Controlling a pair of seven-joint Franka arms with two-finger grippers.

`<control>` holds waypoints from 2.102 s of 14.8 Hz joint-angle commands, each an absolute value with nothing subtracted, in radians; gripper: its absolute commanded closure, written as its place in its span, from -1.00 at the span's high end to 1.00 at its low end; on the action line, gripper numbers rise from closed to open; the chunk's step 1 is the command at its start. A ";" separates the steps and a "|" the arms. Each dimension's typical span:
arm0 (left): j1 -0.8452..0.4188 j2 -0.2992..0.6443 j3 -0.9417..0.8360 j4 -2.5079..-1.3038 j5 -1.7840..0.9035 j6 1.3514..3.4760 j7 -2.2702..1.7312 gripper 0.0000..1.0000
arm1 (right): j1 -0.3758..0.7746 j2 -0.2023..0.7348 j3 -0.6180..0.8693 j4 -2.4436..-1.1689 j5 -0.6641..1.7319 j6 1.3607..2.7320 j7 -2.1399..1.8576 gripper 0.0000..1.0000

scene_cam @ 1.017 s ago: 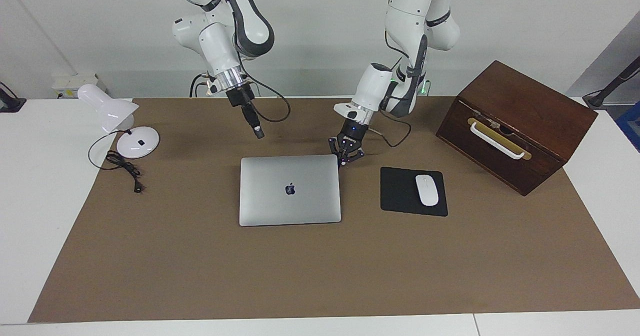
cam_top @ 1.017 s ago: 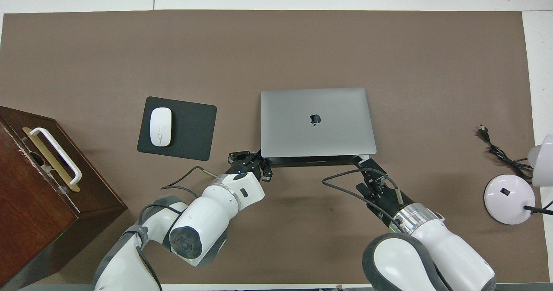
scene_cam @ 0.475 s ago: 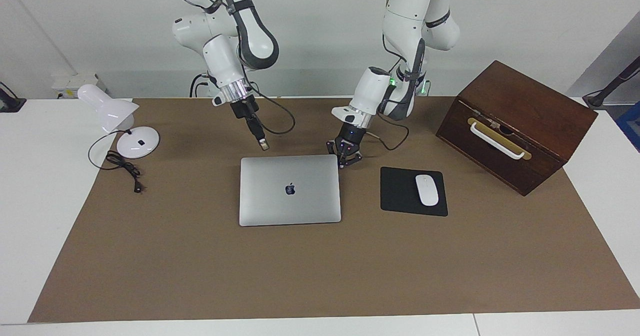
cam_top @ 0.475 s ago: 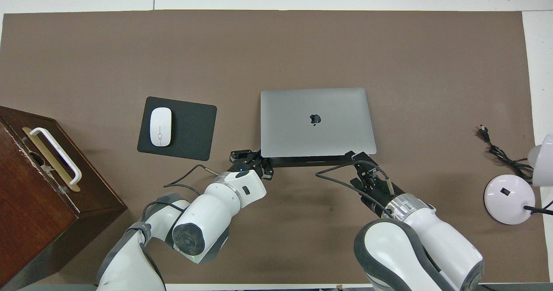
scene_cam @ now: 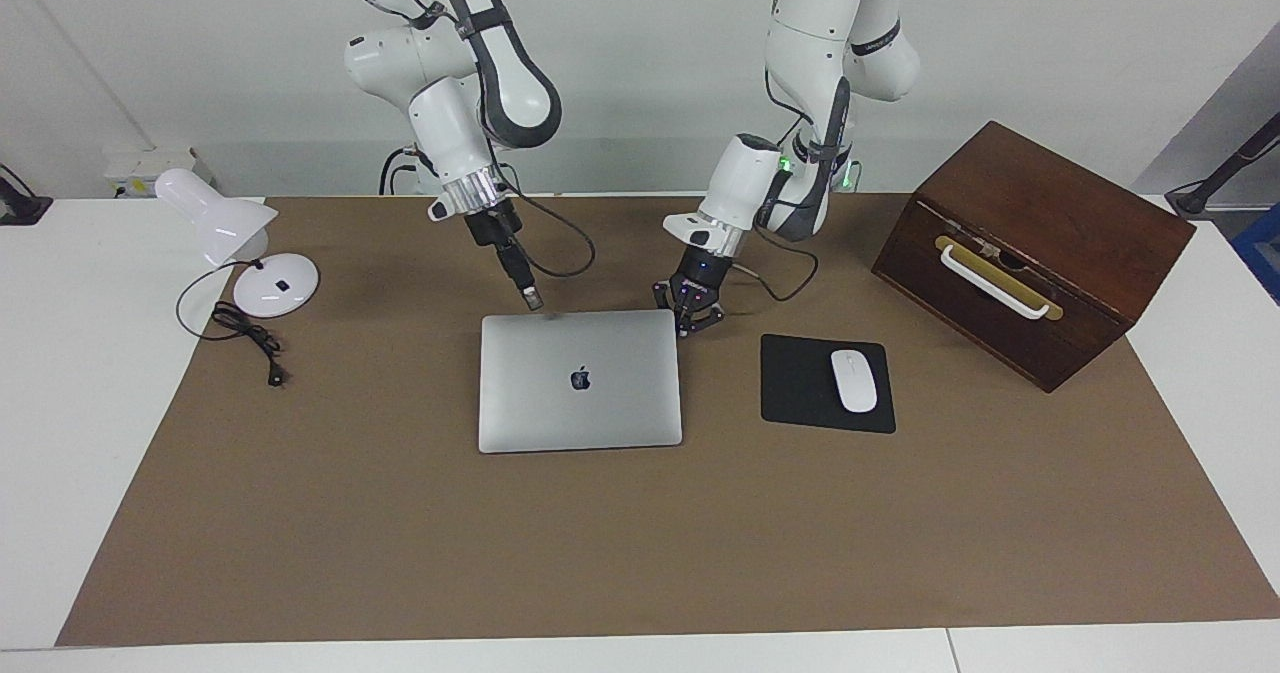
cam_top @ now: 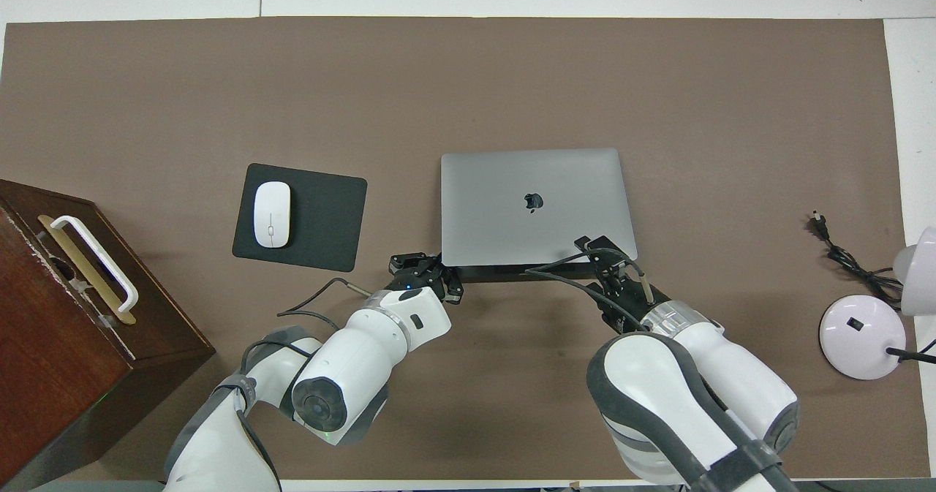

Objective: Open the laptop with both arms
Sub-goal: 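Hold the laptop base with the left gripper and grip the lid edge, then lift the laptop lid upward with the right gripper, left gripper holding base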

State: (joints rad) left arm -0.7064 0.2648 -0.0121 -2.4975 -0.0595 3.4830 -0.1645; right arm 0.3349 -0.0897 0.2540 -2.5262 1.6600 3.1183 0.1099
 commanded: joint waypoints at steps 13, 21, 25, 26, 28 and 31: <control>-0.735 0.311 0.002 -2.473 -0.071 3.504 -0.160 -1.00 | 0.285 -0.006 0.255 -2.388 1.689 3.116 0.025 1.00; -0.735 0.311 0.002 -2.473 -0.071 3.505 -0.160 -1.00 | 0.285 0.038 0.253 -2.298 1.684 3.119 0.023 1.00; -0.736 0.313 0.002 -2.471 -0.071 3.504 -0.161 -1.00 | 0.291 0.069 0.255 -2.227 1.686 3.122 0.017 1.00; -0.736 0.313 0.002 -2.473 -0.071 3.505 -0.161 -1.00 | 0.293 0.075 0.255 -2.214 1.687 3.122 0.017 1.00; -0.736 0.313 0.002 -2.471 -0.071 3.504 -0.161 -1.00 | 0.293 0.086 0.255 -2.183 1.687 3.122 0.017 1.00; -0.736 0.314 0.002 -2.471 -0.071 3.505 -0.161 -1.00 | 0.288 0.100 0.255 -2.148 1.684 3.120 0.017 1.00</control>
State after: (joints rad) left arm -0.7069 0.2665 -0.0118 -2.4972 -0.0595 3.4850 -0.1640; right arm 0.3027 0.0703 0.2529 -2.2046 1.6600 3.1187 0.0723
